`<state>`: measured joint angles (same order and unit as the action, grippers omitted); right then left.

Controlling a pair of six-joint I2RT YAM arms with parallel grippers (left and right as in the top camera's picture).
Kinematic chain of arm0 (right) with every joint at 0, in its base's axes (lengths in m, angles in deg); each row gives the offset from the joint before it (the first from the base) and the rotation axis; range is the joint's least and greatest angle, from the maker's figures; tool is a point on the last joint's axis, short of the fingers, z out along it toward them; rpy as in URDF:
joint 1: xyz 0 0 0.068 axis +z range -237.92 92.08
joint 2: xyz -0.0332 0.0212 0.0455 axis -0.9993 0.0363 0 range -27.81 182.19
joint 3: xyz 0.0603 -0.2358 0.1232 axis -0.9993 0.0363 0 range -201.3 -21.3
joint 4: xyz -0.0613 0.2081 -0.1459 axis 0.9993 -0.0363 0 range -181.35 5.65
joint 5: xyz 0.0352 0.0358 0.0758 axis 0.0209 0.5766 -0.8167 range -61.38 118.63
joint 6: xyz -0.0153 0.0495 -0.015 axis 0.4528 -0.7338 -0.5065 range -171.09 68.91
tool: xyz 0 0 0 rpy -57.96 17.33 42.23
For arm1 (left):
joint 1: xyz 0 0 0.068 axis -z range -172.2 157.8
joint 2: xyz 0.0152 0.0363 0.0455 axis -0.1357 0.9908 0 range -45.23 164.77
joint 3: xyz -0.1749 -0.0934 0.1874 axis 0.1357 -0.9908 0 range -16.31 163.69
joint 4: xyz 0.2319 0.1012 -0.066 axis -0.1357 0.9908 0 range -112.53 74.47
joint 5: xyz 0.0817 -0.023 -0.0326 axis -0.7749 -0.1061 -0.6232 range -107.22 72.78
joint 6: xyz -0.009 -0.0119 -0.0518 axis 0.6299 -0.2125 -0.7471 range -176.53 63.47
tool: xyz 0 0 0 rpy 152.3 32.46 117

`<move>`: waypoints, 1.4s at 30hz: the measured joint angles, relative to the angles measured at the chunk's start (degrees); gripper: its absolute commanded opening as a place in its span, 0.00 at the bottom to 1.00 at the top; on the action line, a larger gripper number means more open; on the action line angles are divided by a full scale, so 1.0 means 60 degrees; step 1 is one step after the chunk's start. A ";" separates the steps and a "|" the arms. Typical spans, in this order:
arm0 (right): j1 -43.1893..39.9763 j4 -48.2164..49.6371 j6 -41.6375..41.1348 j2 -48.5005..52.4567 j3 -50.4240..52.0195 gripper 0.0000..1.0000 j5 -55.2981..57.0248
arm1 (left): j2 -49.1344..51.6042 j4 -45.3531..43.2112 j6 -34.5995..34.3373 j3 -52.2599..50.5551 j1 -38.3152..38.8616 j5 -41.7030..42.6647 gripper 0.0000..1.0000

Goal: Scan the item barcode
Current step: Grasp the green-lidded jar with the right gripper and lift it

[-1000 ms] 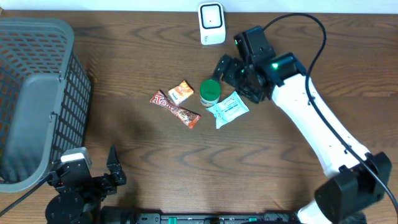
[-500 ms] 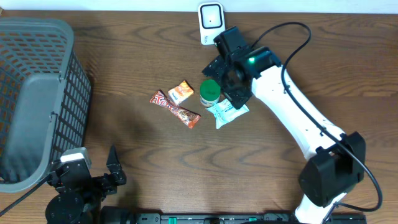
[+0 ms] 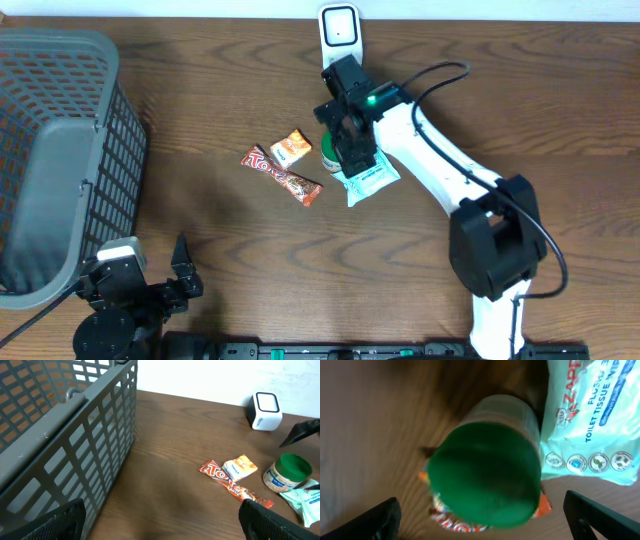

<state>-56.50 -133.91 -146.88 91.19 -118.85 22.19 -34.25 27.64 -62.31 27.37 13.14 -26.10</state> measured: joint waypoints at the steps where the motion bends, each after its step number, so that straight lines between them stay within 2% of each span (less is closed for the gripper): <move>1: 0.0000 0.0047 -0.0106 0.0117 0.0000 0.99 -0.0069 | 0.0000 0.0000 0.0000 0.0000 0.0000 0.0000 0.98; 5: 0.0000 0.0495 -0.0397 0.0637 0.0000 0.98 -0.0390 | 0.0000 0.0000 0.0000 0.0000 0.0000 0.0000 0.98; 8: 0.0000 0.0565 -0.0514 0.0918 0.0000 0.84 -0.0554 | 0.0000 0.0000 0.0000 0.0000 0.0000 0.0000 0.98; 10: 0.0000 0.0568 -0.0484 0.0965 0.0000 0.70 -0.0616 | 0.0000 0.0000 0.0000 0.0000 0.0000 0.0000 0.98; 13: 0.0000 0.0532 -0.0124 0.0962 -0.0047 0.64 -0.0718 | 0.0000 0.0000 0.0000 0.0000 0.0000 0.0000 0.98; 14: 0.0000 0.0495 0.0051 0.0962 -0.0080 0.59 -0.0732 | 0.0000 0.0000 0.0000 0.0000 0.0000 0.0000 0.98; 16: 0.0000 0.0441 0.0386 0.0962 -0.0157 0.54 -0.0758 | 0.0000 0.0000 0.0000 0.0000 0.0000 0.0000 0.98; 20: -0.0007 0.0233 0.1373 0.0962 -0.0197 0.51 -0.0769 | 0.0000 0.0000 0.0000 0.0000 0.0000 0.0000 0.98; 27: -0.0011 -0.0426 0.4390 0.0965 -0.0561 0.55 -0.0747 | 0.0000 0.0000 0.0000 0.0000 0.0000 0.0000 0.98; 30: -0.0040 -0.0936 0.6349 0.0969 -0.1002 0.59 -0.0732 | 0.0000 -0.0004 0.0000 0.0000 0.0000 0.0000 0.98; 36: -0.0124 -0.2302 1.0167 0.0969 -0.1708 0.58 -0.0579 | 0.0000 0.0000 0.0000 0.0000 0.0000 0.0000 0.98; 42: -0.0146 -0.2925 1.3001 0.0969 -0.1716 0.60 -0.0463 | 0.0000 0.0000 0.0000 0.0000 0.0000 0.0000 0.98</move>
<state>-57.38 -151.46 -68.87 97.00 -129.15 19.41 -34.25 27.64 -62.31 27.37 13.14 -26.10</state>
